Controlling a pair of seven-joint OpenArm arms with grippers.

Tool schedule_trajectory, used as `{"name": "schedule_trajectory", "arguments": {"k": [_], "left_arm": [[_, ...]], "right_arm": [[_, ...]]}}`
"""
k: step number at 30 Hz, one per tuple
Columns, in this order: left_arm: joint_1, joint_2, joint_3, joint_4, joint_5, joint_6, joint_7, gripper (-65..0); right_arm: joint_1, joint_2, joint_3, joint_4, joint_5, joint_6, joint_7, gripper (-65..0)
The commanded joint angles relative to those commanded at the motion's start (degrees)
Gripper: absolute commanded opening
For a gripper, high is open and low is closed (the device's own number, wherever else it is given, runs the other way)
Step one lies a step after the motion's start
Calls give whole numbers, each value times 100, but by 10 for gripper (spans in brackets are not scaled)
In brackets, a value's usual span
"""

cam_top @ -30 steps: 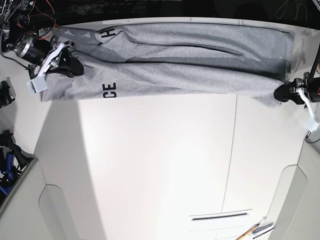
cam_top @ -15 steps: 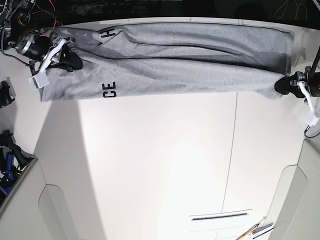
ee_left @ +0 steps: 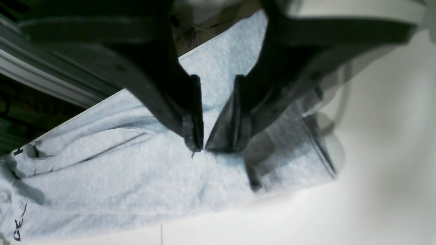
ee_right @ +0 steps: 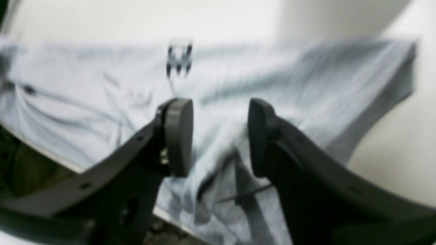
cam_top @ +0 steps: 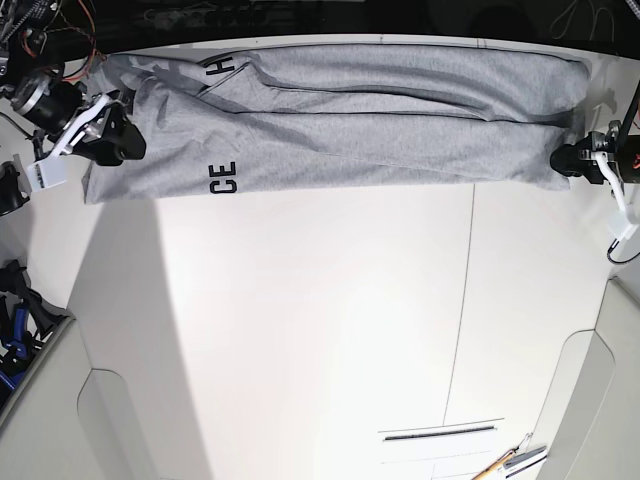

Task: Fold the T-shirt properly
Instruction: 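Regrasp the folded edge with the right gripper and smooth it flat, then grasp both ends of the grey strip and pull them taut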

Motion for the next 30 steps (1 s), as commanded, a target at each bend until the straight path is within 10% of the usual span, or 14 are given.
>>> {"name": "schedule_trajectory", "arguments": {"k": [5,8,18,30], "left_arm": [[-2,0,-960,0,-468,0,2,-473],[-2,0,-1762,0,-739,0,31,-473],[389,33,-2205,-2,-734,0,20,-411],[1121,782,-2205,-2,-221,205,2,-379]], "right_arm": [[269,-48,173,0,175,46,-22,-421],[330,-251,173,0,332,46,-42,-643],[122,-680,-63,-2,444,109,-361,-650],[-240,-549,-866,-197,-970,103,225,-650]]}}
